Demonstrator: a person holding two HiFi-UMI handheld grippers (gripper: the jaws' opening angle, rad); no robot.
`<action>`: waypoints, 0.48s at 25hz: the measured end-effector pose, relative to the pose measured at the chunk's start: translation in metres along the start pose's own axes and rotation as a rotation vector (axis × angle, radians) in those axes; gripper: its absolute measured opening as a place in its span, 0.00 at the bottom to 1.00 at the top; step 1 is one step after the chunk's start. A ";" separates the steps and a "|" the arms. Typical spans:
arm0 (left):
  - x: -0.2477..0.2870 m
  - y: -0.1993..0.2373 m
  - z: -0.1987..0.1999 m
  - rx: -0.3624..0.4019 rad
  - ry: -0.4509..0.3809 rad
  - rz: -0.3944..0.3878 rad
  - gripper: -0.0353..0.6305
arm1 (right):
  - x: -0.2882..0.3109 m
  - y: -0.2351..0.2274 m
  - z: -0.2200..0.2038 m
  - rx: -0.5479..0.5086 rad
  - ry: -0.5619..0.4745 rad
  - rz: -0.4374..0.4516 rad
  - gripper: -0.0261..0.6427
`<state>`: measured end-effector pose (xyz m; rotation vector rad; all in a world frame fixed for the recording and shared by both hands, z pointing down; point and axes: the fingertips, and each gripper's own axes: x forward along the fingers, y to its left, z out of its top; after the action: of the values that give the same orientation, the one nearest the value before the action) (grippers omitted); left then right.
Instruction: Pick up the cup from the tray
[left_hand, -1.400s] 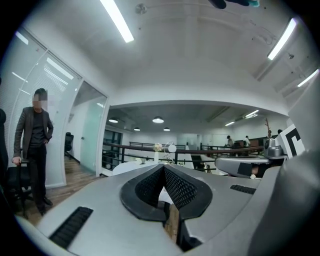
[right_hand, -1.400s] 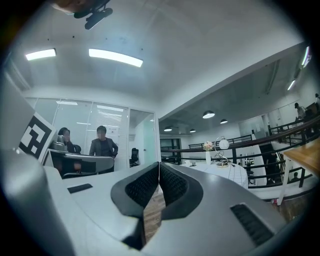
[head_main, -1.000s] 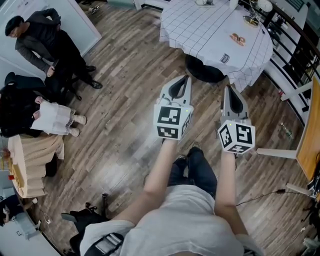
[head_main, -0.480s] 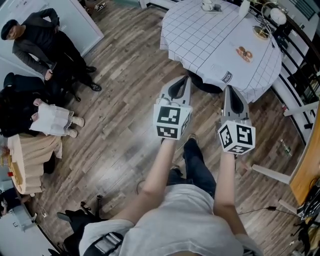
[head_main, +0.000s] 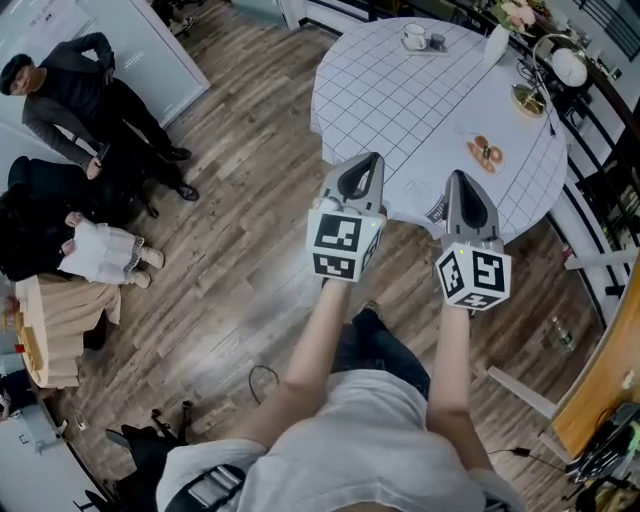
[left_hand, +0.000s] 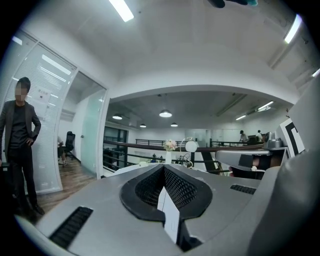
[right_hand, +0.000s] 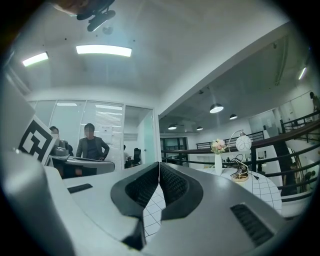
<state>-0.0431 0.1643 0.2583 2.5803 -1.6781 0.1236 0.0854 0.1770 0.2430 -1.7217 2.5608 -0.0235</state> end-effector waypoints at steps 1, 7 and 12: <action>0.009 0.001 0.000 -0.001 0.003 0.006 0.06 | 0.008 -0.007 -0.002 0.004 0.003 0.004 0.05; 0.045 0.014 -0.010 0.004 0.027 0.023 0.06 | 0.039 -0.028 -0.022 0.023 0.025 0.015 0.05; 0.074 0.029 -0.017 -0.004 0.049 0.037 0.06 | 0.065 -0.044 -0.029 0.036 0.032 0.006 0.05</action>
<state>-0.0402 0.0866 0.2824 2.5227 -1.7083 0.1830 0.1005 0.0997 0.2715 -1.7153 2.5711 -0.0964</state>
